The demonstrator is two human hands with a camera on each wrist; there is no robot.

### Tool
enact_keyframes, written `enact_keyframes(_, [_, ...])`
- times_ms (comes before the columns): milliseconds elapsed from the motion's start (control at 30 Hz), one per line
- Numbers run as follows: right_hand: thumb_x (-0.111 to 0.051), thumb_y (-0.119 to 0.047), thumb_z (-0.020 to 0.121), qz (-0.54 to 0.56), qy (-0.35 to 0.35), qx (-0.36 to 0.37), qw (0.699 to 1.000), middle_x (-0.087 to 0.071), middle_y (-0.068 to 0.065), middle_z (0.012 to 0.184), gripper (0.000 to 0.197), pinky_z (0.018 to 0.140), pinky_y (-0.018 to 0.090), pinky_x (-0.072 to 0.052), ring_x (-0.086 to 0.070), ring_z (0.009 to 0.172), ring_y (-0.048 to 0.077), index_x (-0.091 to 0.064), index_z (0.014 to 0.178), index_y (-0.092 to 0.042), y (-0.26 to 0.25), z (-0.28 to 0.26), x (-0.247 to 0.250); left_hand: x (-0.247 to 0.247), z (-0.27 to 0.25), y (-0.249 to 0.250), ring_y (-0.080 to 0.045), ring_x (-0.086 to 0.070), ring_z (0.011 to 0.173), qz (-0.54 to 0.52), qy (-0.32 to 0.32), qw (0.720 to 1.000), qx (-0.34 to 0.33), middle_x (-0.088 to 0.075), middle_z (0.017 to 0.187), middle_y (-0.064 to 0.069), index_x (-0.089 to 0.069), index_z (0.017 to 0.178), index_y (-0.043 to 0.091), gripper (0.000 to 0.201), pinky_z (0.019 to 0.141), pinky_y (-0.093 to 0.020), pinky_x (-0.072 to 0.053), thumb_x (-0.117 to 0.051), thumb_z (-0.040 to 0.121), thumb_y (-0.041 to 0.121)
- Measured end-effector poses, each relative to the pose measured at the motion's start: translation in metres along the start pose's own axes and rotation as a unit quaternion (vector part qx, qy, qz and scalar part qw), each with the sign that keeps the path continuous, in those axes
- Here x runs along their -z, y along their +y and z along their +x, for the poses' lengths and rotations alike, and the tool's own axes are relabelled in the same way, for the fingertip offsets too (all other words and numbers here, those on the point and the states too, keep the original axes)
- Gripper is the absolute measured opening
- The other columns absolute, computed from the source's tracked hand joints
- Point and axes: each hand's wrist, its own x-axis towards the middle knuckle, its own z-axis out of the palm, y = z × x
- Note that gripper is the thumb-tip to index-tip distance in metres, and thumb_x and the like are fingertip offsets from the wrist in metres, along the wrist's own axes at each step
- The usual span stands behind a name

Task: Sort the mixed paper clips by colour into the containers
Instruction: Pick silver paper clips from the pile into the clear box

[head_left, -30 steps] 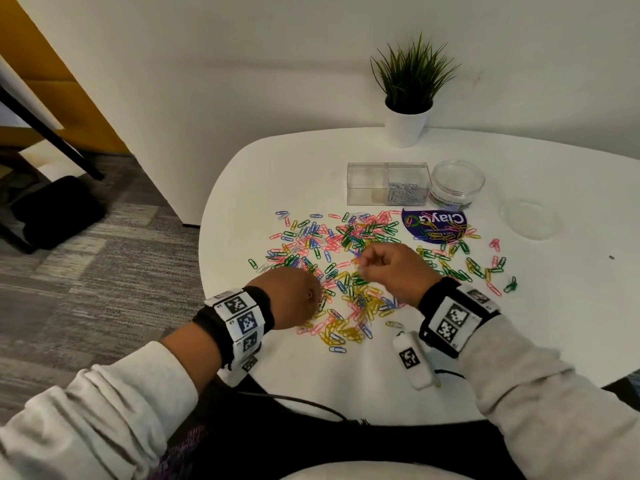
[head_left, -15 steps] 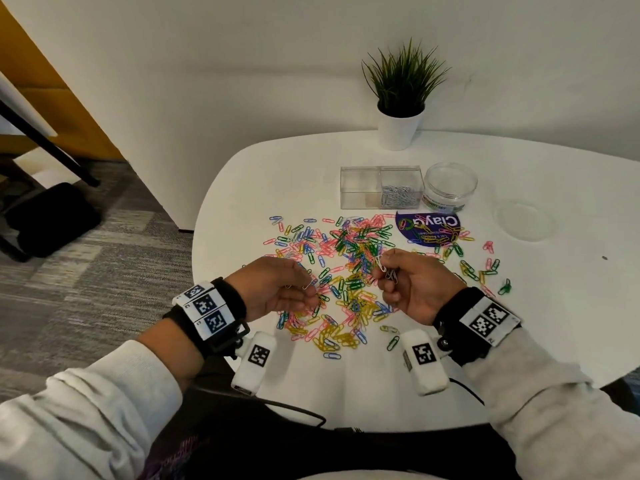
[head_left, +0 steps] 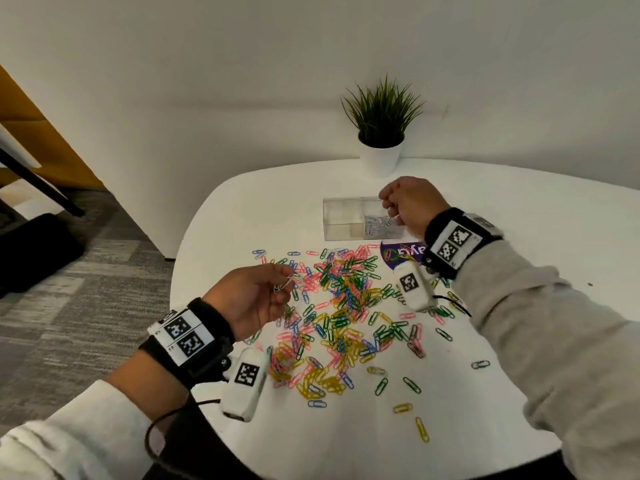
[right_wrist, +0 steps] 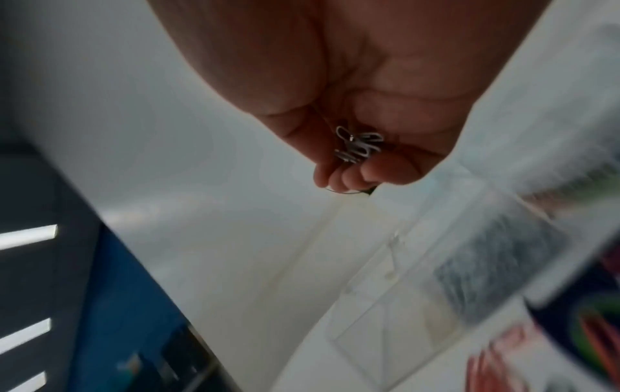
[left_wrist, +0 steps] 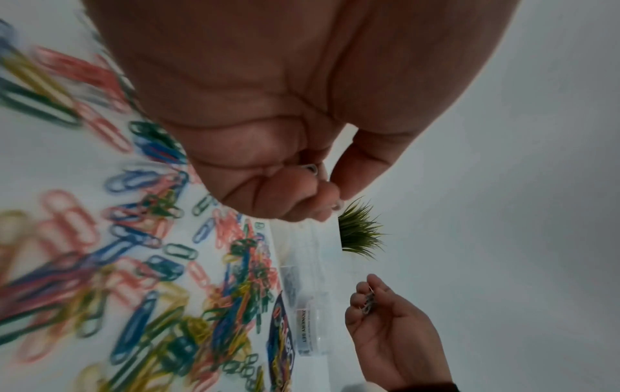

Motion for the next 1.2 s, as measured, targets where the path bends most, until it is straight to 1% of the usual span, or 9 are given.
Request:
enact_keyframes(167, [-0.042,-0.007,0.095,-0.375,-0.078,0.069,0.921,-0.06,0.009,0.127,0.031,0.097,0.032,-0.042,-0.054,0.117,0.025,-0.063,0.116,-0.013,-0.008,0.03,-0.001,-0.031,0.03,0.025,-0.013,-0.043,0.054,0.032,0.048,0.997,-0.046,-0.053,0.073,-0.006,-0.063,0.1,0.004,0.024,0.041,-0.021,-0.035,-0.04,0.092,0.003])
enact_keyframes(333, [-0.044,-0.017,0.099,-0.372,-0.051,0.115,0.92,-0.052,0.003,0.136,0.03,0.093,0.027,-0.036,-0.051,0.12,0.022,-0.059,0.124,-0.019,0.012,-0.007,0.024,-0.075,0.061,0.057,-0.015,-0.04,0.051,0.035,0.056,0.997,-0.034,-0.055,0.071,-0.007,-0.055,0.089,0.011,0.018,0.048,-0.023,-0.026,-0.039,0.083,0.015])
enact_keyframes(467, [-0.046,-0.024,0.097,-0.438,-0.086,0.093,0.89,-0.057,0.003,0.121,0.021,0.089,0.033,-0.046,-0.057,0.103,0.021,-0.062,0.112,-0.02,0.049,-0.057,0.052,-0.115,0.1,0.07,-0.013,-0.04,0.053,0.188,0.081,0.975,-0.086,-0.053,0.073,-0.007,-0.059,0.091,0.007,0.022,0.049,-0.023,-0.028,-0.038,0.09,0.005])
enact_keyframes(567, [-0.047,-0.038,0.094,-0.523,-0.129,0.014,0.843,-0.058,0.0,0.123,0.028,0.093,0.036,-0.047,-0.057,0.106,0.022,-0.059,0.116,-0.025,0.075,-0.088,0.068,-0.143,0.132,0.067,-0.01,-0.053,0.057,0.414,0.047,0.894,-0.163,-0.057,0.084,-0.01,-0.059,0.11,0.0,0.027,0.05,-0.016,-0.035,-0.035,0.099,-0.005])
enact_keyframes(667, [-0.047,-0.044,0.095,-0.514,-0.129,-0.002,0.848,-0.055,-0.003,0.129,0.034,0.096,0.034,-0.045,-0.056,0.113,0.02,-0.053,0.125,-0.029,0.089,-0.108,0.071,-0.161,0.155,0.06,-0.023,-0.06,0.105,0.612,0.057,0.762,-0.205,-0.061,0.121,-0.009,-0.06,0.121,0.011,0.031,0.077,-0.021,-0.043,-0.043,0.096,0.002])
enact_keyframes(800, [-0.042,-0.034,0.099,-0.49,-0.123,0.025,0.863,-0.052,-0.003,0.133,0.031,0.099,0.035,-0.043,-0.052,0.117,0.02,-0.053,0.126,-0.025,0.1,-0.115,0.069,-0.167,0.155,0.057,-0.021,-0.043,0.136,0.72,0.027,0.653,-0.232,-0.048,0.148,-0.003,-0.046,0.144,0.019,0.041,0.11,-0.028,-0.031,-0.039,0.104,0.024])
enact_keyframes(900, [-0.042,-0.029,0.098,-0.482,-0.114,0.07,0.866,-0.052,-0.003,0.129,0.031,0.099,0.034,-0.042,-0.05,0.117,0.019,-0.054,0.125,-0.023,0.106,-0.115,0.063,-0.142,0.136,0.065,-0.02,-0.047,0.132,0.712,0.061,0.646,-0.268,-0.052,0.143,0.0,-0.053,0.138,0.024,0.038,0.111,-0.031,-0.033,-0.043,0.102,0.03])
enact_keyframes(1033, [-0.043,-0.022,0.095,-0.471,-0.158,0.125,0.859,-0.05,-0.002,0.125,0.037,0.099,0.035,-0.042,-0.047,0.117,0.019,-0.052,0.131,-0.023,0.099,-0.104,0.04,-0.08,0.101,0.054,-0.024,-0.061,0.108,0.74,0.113,0.61,-0.26,-0.067,0.117,0.0,-0.067,0.113,0.023,0.028,0.092,-0.031,-0.047,-0.044,0.1,0.031])
enact_keyframes(1200, [-0.046,-0.018,0.092,-0.513,-0.206,0.196,0.81,-0.052,0.007,0.12,0.038,0.094,0.042,-0.046,-0.048,0.112,0.027,-0.054,0.128,-0.012,0.073,-0.067,-0.018,-0.019,0.088,0.01,-0.018,-0.044,0.132,0.807,0.039,0.562,-0.178,-0.049,0.143,0.004,-0.059,0.133,0.035,0.035,0.11,-0.028,-0.035,-0.045,0.101,0.035])
